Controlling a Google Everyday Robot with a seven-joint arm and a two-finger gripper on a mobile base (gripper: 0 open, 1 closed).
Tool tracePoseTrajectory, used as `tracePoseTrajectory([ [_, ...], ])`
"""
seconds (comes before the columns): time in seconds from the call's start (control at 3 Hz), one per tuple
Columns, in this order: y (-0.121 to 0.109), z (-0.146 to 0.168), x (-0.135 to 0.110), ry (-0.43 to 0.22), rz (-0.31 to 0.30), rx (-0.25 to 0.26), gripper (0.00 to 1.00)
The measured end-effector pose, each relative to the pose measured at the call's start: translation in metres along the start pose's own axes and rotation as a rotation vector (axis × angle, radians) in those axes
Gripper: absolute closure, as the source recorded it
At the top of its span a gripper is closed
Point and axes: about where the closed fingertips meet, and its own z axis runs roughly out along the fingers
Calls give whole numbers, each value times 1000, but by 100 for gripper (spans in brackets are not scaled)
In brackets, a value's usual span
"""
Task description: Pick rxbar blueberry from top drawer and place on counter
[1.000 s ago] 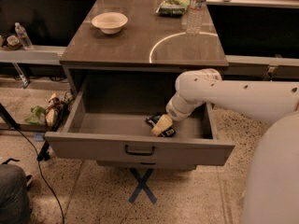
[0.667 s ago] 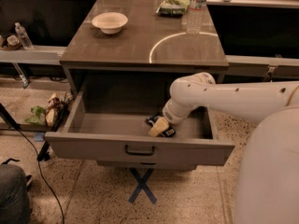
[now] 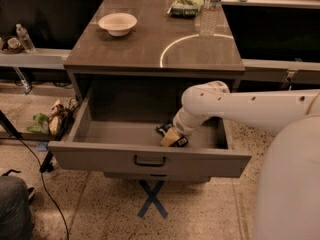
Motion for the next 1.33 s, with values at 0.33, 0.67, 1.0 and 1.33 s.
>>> tracePoseTrajectory([
  [0.33, 9, -7, 10, -1, -13, -6, 48],
  [0.67, 10, -10, 10, -1, -15, -7, 70],
  [1.0, 10, -12, 9, -1, -15, -7, 93],
  [1.33, 15, -18, 14, -22, -48, -19, 100],
])
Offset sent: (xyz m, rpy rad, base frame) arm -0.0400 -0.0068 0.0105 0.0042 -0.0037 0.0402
